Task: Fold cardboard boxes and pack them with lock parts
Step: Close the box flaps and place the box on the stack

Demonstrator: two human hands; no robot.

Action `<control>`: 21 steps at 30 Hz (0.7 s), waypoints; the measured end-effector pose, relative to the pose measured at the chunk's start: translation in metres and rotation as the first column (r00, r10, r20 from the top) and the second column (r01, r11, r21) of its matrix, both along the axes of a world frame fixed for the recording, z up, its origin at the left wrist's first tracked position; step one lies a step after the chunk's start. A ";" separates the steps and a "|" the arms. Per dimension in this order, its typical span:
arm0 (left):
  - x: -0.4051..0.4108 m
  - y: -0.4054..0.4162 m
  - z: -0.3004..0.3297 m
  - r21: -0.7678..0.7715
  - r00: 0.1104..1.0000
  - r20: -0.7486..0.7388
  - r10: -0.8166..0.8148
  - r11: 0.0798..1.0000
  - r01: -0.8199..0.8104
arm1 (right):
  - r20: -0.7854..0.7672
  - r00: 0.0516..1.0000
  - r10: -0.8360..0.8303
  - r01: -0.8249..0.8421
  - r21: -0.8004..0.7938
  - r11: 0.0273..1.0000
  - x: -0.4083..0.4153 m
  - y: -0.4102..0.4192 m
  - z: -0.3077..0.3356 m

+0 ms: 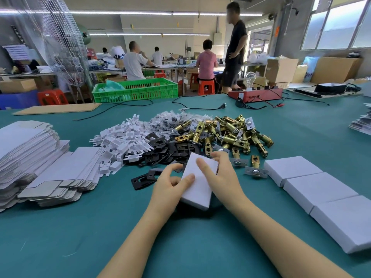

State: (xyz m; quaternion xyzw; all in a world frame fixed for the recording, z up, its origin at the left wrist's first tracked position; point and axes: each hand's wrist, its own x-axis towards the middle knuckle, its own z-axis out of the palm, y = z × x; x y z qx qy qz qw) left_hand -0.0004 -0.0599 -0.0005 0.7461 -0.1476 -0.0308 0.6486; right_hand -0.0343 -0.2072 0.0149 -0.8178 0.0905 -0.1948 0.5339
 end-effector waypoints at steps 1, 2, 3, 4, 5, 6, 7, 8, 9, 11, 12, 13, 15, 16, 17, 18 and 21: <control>0.001 0.001 0.000 0.018 1.000 -0.008 0.018 1.000 -0.018 | 0.020 0.999 0.028 -0.024 -0.191 0.981 -0.002 0.002 0.002; 0.002 0.001 -0.001 0.023 0.999 -0.021 0.032 0.999 -0.031 | 0.026 0.996 0.079 -0.065 -0.362 0.930 -0.003 0.004 0.004; 0.003 0.001 0.000 0.019 0.998 -0.034 0.046 0.999 -0.046 | 0.003 0.990 0.141 -0.120 -0.501 0.857 -0.005 0.005 0.006; 0.004 0.001 0.001 0.019 0.997 -0.039 0.069 0.997 -0.068 | -0.048 0.979 0.200 -0.189 -0.600 0.777 -0.007 0.005 0.006; 0.004 0.001 0.003 0.020 0.995 -0.040 0.092 0.996 -0.091 | -0.113 0.962 0.250 -0.261 -0.659 0.705 -0.009 0.003 0.007; 0.003 0.001 0.005 0.008 0.994 -0.042 0.103 0.995 -0.103 | -0.176 0.943 0.282 -0.323 -0.685 0.653 -0.010 0.002 0.007; 0.002 0.001 0.006 -0.010 0.994 -0.049 0.100 0.995 -0.100 | -0.217 0.931 0.293 -0.359 -0.687 0.632 -0.011 -0.001 0.006; 0.001 0.001 0.006 -0.020 0.995 -0.052 0.088 0.996 -0.089 | -0.229 0.930 0.288 -0.365 -0.674 0.642 -0.011 -0.003 0.005; 0.000 0.002 0.006 -0.019 0.996 -0.050 0.075 0.997 -0.076 | -0.227 0.934 0.277 -0.357 -0.655 0.666 -0.010 -0.005 0.005; -0.001 0.002 0.005 -0.028 0.997 -0.052 0.053 0.998 -0.054 | -0.236 0.933 0.273 -0.361 -0.584 0.727 -0.008 -0.008 0.008; -0.001 0.003 0.005 -0.057 0.997 -0.071 0.039 0.997 -0.043 | -0.246 0.926 0.284 -0.374 -0.529 0.761 -0.008 -0.009 0.009; -0.001 0.003 0.005 -0.104 0.994 -0.105 0.017 0.994 -0.028 | -0.255 0.921 0.294 -0.384 -0.471 0.794 -0.007 -0.010 0.011; 0.000 0.003 0.007 -0.191 0.985 -0.171 -0.031 0.982 -0.003 | -0.271 0.925 0.268 -0.362 -0.408 0.838 -0.008 -0.016 0.017; 0.000 0.003 0.008 -0.216 0.981 -0.190 -0.042 0.976 0.000 | -0.280 0.933 0.226 -0.330 -0.418 0.846 -0.008 -0.021 0.022; 0.001 0.002 0.008 -0.228 0.979 -0.200 -0.048 0.974 0.002 | -0.281 0.945 0.167 -0.284 -0.455 0.844 -0.010 -0.029 0.028; 0.002 0.002 0.007 -0.224 0.979 -0.200 -0.049 0.975 0.003 | -0.269 0.959 0.087 -0.219 -0.512 0.831 -0.011 -0.039 0.035; 0.002 0.000 0.005 -0.176 0.983 -0.172 -0.057 0.984 0.026 | -0.173 0.957 -0.234 0.083 -0.611 0.788 -0.018 -0.077 0.053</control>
